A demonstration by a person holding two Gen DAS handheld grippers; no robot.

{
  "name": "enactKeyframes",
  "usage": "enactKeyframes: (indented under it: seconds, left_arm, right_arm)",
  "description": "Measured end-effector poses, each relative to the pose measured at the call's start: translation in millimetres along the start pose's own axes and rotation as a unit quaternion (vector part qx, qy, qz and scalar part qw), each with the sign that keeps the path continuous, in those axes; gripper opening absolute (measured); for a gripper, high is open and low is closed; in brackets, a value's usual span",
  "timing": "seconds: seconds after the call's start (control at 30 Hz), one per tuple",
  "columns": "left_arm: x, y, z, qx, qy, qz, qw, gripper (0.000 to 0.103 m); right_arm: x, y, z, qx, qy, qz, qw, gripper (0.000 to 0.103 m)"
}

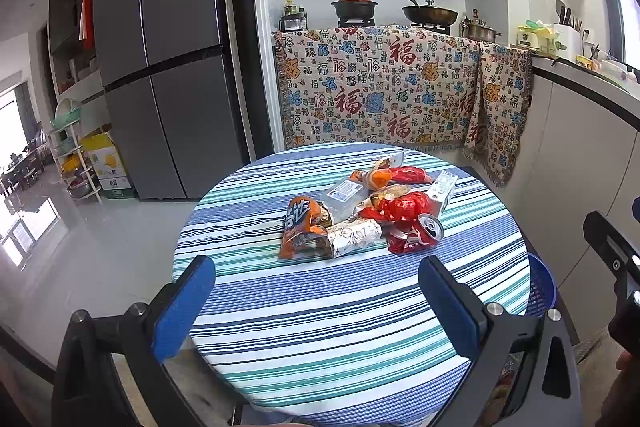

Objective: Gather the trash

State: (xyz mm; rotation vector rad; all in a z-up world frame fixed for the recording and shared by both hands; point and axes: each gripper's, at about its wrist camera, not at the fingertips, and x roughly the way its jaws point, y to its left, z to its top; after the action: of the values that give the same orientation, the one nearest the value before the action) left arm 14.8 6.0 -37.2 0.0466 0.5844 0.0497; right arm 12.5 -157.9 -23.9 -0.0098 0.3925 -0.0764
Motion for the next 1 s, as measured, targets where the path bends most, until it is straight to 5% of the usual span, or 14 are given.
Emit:
enactKeyframes:
  seconds: [1.0]
  left_arm:
    - [12, 11, -8, -0.003, 0.016, -0.005, 0.9999, 0.103]
  right_arm:
    - [3, 1, -1, -0.005, 0.005, 0.0, 1.0, 0.103]
